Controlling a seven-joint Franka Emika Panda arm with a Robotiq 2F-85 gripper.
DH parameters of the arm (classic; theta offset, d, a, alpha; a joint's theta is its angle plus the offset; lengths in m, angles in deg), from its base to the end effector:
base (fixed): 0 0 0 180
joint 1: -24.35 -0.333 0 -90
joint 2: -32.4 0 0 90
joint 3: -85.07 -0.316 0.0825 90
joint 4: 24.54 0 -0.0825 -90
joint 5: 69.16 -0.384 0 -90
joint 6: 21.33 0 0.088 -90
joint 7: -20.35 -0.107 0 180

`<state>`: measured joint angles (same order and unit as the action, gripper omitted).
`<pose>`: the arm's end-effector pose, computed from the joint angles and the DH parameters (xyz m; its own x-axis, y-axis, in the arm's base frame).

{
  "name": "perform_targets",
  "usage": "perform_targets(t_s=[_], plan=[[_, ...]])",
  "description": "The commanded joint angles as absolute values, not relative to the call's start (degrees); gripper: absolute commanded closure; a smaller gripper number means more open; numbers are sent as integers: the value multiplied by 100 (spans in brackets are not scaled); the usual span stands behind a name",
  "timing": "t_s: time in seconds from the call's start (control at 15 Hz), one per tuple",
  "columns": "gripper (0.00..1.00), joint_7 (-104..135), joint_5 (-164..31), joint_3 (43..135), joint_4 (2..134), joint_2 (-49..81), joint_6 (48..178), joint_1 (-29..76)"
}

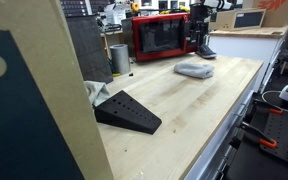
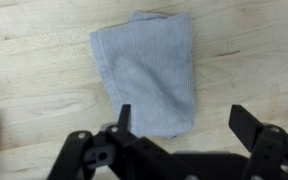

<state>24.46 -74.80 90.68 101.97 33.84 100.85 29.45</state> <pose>0.5106 -0.0923 0.3867 0.9849 -0.1667 -0.0467 -0.1702 -0.9816 -0.0864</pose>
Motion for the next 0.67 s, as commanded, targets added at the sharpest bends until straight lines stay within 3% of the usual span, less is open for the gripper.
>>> perform_targets(t_s=[0.0, 0.6], plan=[[0, 2751, -7698, 9064, 10229, 3295, 10005, 2940], [0, 4061, -8030, 9489, 10559, 2693, 10089, 3551]])
